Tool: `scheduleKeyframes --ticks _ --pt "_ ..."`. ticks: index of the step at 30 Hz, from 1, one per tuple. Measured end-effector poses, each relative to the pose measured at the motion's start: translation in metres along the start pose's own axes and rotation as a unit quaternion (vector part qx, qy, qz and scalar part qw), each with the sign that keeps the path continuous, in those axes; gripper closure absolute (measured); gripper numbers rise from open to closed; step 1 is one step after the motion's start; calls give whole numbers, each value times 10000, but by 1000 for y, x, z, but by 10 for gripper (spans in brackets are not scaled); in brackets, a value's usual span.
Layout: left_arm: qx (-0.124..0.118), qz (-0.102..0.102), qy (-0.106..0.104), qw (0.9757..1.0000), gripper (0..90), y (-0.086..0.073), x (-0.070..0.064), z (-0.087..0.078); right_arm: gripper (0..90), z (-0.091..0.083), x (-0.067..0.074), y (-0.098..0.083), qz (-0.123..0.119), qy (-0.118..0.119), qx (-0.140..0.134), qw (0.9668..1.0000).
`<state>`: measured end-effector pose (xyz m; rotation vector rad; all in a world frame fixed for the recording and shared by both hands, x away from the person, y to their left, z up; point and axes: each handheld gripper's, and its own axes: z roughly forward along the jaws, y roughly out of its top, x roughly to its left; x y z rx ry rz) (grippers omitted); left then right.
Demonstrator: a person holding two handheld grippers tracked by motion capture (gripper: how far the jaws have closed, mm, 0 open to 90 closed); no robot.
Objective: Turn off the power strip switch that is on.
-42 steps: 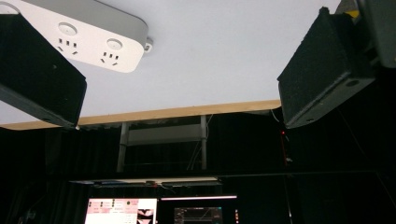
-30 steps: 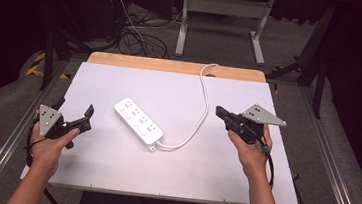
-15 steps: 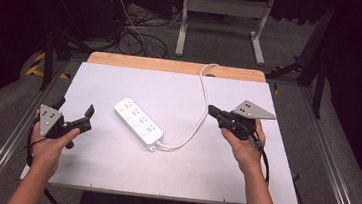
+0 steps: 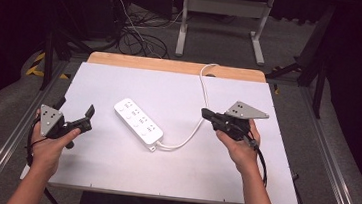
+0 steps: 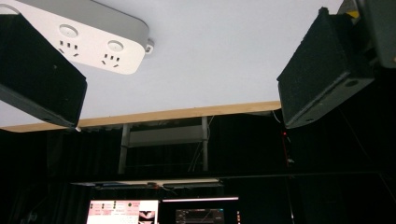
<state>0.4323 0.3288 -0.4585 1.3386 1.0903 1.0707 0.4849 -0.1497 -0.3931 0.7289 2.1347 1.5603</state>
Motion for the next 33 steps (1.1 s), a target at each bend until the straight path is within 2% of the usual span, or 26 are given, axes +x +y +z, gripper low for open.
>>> scheduleKeyframes --ticks 8,19,24,26,33 --pt "4 -8 -2 10000 19 0 1 0 900 14 7 1 -121 219 135 9996" --pt "7 -2 10 10000 20 0 1 -1 900 15 5 0 -73 238 173 9995" --pt "3 -5 22 10000 20 0 1 -1 900 22 5 2 -63 295 170 9994" --pt "3 -3 24 10000 20 0 2 -2 900 27 7 2 -99 331 257 9991" --pt "7 -4 43 10000 20 0 3 -3 900 29 6 2 -68 331 277 9990"
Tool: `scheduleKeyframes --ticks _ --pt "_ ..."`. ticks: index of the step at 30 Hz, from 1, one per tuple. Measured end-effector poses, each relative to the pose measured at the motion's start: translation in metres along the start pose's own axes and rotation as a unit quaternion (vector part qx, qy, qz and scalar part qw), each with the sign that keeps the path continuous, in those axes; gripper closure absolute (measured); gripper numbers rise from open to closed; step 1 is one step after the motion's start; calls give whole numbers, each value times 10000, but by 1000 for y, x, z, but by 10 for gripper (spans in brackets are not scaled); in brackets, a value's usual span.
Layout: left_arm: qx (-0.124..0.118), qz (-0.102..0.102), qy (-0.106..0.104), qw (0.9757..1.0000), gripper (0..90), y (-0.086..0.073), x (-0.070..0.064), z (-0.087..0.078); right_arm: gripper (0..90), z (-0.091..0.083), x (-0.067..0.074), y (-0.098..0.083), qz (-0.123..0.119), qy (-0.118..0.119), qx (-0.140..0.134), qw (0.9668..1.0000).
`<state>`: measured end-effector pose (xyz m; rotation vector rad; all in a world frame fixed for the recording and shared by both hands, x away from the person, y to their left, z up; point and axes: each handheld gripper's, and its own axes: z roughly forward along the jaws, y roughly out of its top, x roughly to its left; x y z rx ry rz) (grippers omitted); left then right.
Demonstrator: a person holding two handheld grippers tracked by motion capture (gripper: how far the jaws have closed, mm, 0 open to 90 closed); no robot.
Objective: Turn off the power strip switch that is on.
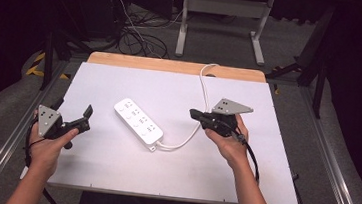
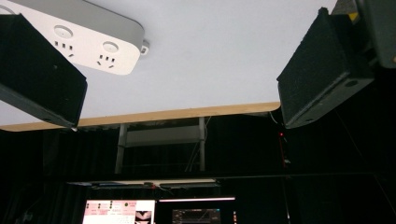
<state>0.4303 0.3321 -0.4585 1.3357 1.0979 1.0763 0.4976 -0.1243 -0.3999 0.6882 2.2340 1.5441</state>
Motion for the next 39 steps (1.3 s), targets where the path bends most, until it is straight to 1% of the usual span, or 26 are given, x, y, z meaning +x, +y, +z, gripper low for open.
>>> scheduleKeyframes --ticks 8,14,15,20,22,30,31,39 --pt "6 11 -3 10000 21 0 -1 0 900 4 2 -1 -18 21 67 10000" --pt "-3 1 37 10000 20 0 1 -2 900 11 5 -1 -9 87 173 9998" --pt "-13 2 52 10000 21 0 1 -2 900 14 8 -1 -12 138 219 9997" --pt "-19 -14 68 10000 21 0 3 -3 900 21 10 -1 -35 206 290 9994" --pt "-18 -15 68 10000 21 0 3 -2 900 27 12 -1 -46 245 332 9991" --pt "3 25 -12 10000 21 0 -1 -1 900 38 19 0 -98 378 414 9984" --pt "7 37 -10 10000 21 0 -1 -1 900 41 21 0 -109 423 445 9981" --pt "3 0 -15 10000 21 0 -1 -1 900 54 26 1 -139 541 516 9971"
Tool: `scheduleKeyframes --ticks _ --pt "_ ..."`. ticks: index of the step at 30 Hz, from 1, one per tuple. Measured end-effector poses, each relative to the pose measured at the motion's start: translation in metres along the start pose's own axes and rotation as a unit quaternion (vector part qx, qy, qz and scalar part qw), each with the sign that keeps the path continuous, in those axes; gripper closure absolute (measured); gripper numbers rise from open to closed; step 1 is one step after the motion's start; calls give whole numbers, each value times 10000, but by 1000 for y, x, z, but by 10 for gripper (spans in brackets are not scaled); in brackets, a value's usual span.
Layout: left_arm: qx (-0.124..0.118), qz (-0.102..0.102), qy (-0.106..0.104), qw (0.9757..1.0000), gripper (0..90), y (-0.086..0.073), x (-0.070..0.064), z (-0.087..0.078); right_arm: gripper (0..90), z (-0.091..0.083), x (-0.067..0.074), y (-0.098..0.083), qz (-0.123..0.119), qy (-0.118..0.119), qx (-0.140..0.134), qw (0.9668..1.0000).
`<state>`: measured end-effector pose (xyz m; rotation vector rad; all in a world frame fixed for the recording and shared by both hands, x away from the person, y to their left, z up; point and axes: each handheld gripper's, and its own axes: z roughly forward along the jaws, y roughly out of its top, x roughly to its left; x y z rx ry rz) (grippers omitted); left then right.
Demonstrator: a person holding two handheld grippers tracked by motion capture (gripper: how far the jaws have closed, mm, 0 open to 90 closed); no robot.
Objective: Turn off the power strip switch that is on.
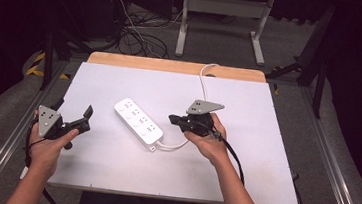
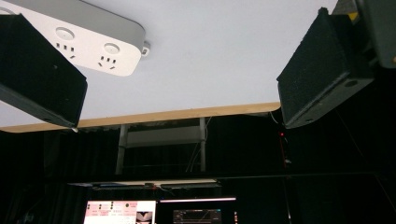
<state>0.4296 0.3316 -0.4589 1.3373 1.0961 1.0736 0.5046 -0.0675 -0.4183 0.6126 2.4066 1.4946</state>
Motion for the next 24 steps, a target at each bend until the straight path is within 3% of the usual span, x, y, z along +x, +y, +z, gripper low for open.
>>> scheduleKeyframes --ticks 18,24 --pt "13 29 -33 10000 21 -1 -1 0 900 49 22 8 -145 397 308 9986" --pt "17 30 -30 10000 23 -1 0 1 900 68 30 8 -231 441 605 9969"
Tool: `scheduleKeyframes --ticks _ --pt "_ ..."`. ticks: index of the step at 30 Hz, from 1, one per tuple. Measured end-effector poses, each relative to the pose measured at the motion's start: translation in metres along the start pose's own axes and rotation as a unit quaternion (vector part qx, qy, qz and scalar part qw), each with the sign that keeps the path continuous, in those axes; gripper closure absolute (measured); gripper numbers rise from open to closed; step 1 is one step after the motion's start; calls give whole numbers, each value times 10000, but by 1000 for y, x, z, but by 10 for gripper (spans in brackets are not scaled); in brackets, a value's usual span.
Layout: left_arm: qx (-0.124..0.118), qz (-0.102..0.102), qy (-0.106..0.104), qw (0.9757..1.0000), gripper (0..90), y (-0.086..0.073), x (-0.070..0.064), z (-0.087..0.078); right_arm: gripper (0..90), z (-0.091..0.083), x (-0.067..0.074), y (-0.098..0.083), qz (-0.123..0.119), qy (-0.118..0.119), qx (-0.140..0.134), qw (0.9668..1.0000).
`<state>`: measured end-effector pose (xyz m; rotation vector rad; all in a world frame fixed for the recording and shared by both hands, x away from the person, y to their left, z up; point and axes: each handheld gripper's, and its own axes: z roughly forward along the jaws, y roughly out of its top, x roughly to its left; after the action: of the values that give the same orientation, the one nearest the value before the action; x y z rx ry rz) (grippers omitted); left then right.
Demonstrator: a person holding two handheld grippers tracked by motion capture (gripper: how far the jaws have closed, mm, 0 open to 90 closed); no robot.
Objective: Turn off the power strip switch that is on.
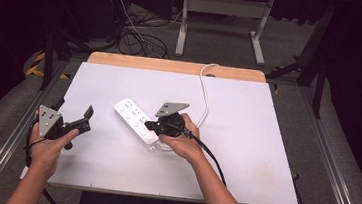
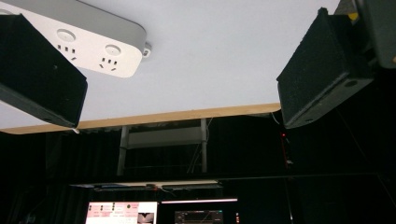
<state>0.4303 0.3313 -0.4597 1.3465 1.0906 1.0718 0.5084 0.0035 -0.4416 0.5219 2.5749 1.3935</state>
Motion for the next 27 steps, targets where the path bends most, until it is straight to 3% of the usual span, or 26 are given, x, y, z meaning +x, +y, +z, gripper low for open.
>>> scheduleKeyframes --ticks 8,11,19,26,27 --pt "9 18 10 10000 24 0 0 0 900 13 3 1 -5 30 229 9997" --pt "7 20 4 10000 24 0 0 0 900 22 4 1 -28 -21 447 9990" --pt "19 17 5 10000 24 0 0 0 900 30 5 0 17 -49 623 9980" --pt "26 21 -8 10000 24 0 -1 1 900 35 8 0 -36 -235 789 9966" --pt "31 17 -20 10000 24 -1 -1 1 900 36 8 0 119 -189 762 9968"
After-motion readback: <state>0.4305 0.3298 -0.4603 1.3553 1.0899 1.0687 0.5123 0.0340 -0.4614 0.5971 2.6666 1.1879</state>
